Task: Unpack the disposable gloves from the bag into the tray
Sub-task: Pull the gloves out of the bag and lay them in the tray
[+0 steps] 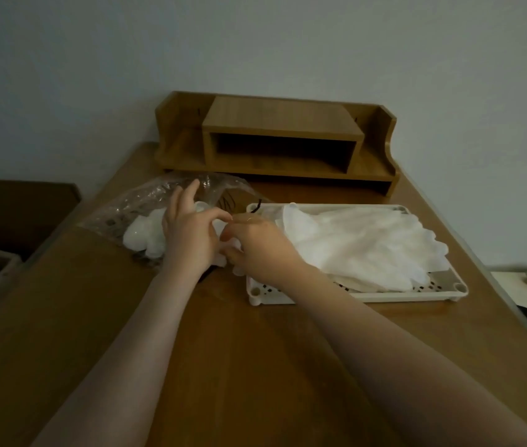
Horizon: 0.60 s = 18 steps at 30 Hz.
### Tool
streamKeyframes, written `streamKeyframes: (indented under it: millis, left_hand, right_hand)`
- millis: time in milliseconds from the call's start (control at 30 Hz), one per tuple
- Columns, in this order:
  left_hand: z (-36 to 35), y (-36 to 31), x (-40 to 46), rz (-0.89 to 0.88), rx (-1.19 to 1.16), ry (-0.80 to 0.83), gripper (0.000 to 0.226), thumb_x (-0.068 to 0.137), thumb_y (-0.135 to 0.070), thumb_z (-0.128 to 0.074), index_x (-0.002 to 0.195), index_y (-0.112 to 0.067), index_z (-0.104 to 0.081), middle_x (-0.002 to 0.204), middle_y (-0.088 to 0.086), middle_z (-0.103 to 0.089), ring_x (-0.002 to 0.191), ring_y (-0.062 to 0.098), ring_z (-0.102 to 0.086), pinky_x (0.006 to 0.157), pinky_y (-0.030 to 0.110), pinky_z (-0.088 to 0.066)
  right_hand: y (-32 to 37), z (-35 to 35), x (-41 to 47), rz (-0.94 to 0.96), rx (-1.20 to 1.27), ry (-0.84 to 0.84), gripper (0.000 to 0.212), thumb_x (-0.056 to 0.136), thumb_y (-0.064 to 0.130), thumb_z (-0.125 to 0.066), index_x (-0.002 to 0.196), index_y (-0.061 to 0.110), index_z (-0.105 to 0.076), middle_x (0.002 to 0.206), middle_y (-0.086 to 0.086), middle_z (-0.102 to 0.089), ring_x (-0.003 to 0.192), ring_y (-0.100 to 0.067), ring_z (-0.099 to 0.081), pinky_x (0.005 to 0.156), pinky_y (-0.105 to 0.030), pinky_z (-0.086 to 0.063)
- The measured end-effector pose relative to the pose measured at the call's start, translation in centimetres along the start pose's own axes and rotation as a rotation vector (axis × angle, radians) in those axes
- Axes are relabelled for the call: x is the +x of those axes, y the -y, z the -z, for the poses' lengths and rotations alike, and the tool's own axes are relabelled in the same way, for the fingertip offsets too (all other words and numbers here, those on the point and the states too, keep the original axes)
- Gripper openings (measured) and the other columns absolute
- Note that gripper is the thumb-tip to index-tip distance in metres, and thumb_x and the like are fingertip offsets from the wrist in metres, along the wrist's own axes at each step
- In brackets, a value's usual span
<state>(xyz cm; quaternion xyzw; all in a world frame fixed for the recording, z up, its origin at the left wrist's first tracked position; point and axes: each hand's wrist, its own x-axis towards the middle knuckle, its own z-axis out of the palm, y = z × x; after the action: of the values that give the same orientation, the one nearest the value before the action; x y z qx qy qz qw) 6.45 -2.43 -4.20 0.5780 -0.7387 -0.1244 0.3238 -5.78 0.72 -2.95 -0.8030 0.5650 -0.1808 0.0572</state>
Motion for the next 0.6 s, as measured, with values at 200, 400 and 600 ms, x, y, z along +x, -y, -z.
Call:
streamKeyframes:
  millis: [200, 400, 600]
  left_hand:
    - [0.1, 1.4, 1.4, 0.064, -0.236, 0.048, 0.041, 0.091, 0.011, -0.037, 0.082, -0.018, -0.065, 0.152, 0.002, -0.03, 0.142, 0.021, -0.022, 0.11, 0.029, -0.021]
    - [0.4, 2.1, 1.3, -0.064, -0.341, 0.353, 0.03, 0.088, -0.007, -0.055, 0.111, -0.023, -0.065, 0.151, -0.005, -0.027, 0.141, 0.013, -0.02, 0.109, 0.032, -0.026]
    - [-0.8, 2.8, 1.6, -0.106, -0.041, 0.277, 0.043, 0.093, -0.027, -0.056, 0.132, -0.009, -0.052, 0.151, -0.002, -0.03, 0.133, 0.018, -0.035, 0.105, 0.028, -0.03]
  right_hand:
    - [0.6, -2.2, 1.5, -0.358, 0.071, 0.092, 0.021, 0.092, 0.02, -0.055, 0.109, 0.011, -0.063, 0.106, -0.008, -0.061, 0.085, -0.02, -0.061, 0.075, -0.03, -0.053]
    - [-0.5, -1.8, 0.4, -0.448, 0.539, -0.249, 0.023, 0.096, 0.021, -0.051, 0.099, 0.01, -0.072, 0.075, 0.004, -0.062, 0.064, -0.007, -0.052, 0.053, -0.009, -0.038]
    - [-0.8, -1.2, 0.3, -0.643, 0.9, -0.324, 0.022, 0.099, 0.02, -0.044, 0.086, 0.012, -0.059, 0.067, 0.001, -0.05, 0.061, -0.013, -0.047, 0.053, -0.023, -0.04]
